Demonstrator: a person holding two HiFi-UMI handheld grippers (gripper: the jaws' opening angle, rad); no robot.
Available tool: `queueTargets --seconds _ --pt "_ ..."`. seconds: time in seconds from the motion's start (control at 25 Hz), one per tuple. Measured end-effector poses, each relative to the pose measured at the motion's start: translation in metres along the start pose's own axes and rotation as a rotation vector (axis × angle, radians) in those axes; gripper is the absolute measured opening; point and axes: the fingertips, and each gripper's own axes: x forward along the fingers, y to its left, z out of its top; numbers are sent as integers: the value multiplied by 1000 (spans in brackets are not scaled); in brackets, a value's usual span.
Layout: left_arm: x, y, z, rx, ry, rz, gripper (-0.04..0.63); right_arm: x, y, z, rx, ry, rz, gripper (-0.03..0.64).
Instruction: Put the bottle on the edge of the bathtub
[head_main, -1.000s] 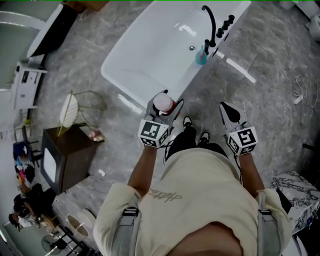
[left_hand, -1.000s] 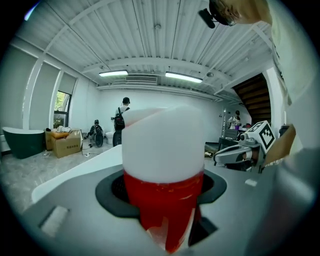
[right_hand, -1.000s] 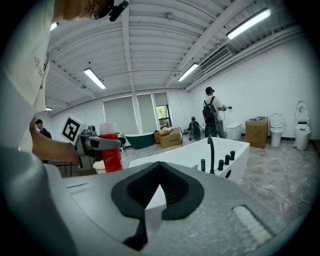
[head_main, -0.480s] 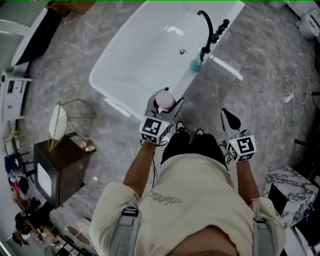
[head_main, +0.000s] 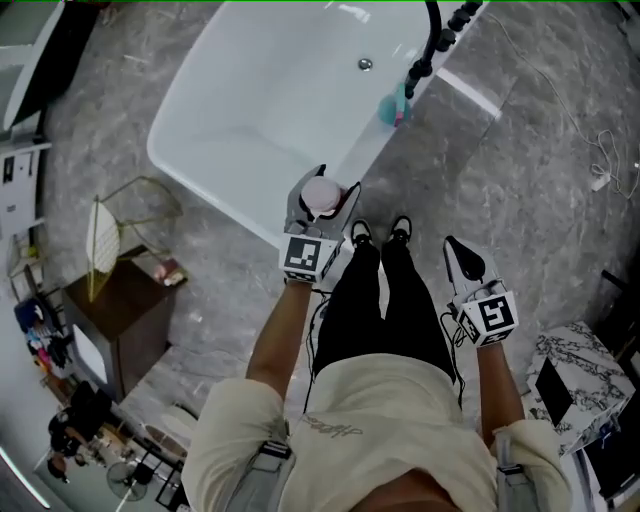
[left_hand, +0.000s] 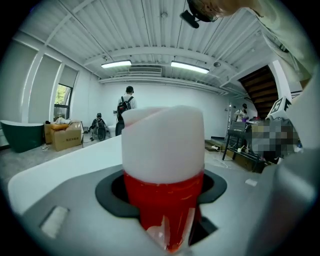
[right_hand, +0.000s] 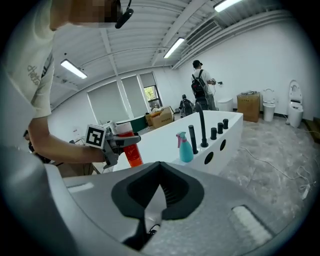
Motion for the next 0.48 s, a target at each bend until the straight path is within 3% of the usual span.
queueTargets --seconds 0.24,0.48 --pt "31 3 -45 -5 -11 19 299 22 -24 -49 19 51 11 0" --pt "49 6 -75 32 15 24 299 42 -30 -56 -18 30 32 0"
